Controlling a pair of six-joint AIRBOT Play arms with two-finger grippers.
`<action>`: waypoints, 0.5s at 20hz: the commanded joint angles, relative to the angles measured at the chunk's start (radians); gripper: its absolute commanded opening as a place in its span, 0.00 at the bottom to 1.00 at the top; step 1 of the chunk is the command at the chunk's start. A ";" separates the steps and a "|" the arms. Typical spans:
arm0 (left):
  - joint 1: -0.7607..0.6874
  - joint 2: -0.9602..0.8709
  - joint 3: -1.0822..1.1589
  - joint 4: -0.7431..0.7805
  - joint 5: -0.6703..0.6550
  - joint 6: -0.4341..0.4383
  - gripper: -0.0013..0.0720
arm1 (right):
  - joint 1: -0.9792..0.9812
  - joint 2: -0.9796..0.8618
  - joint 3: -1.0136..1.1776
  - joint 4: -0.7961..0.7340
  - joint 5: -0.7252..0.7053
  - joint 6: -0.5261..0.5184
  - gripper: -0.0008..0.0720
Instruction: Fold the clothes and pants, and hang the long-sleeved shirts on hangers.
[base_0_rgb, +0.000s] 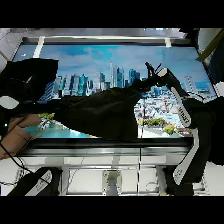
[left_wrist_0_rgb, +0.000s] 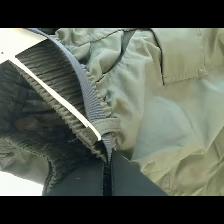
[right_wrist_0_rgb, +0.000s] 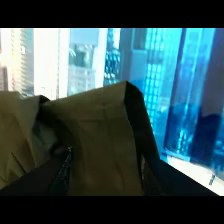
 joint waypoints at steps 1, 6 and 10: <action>-0.001 -0.020 -0.001 0.000 0.000 0.000 0.06 | 0.002 -0.035 0.024 -0.001 0.048 0.007 0.62; -0.001 -0.045 -0.001 -0.001 0.021 0.000 0.06 | 0.002 -0.036 0.024 0.053 0.039 -0.043 0.41; 0.000 -0.045 0.000 0.000 0.124 0.000 0.06 | 0.002 -0.036 0.031 0.115 -0.045 -0.056 0.02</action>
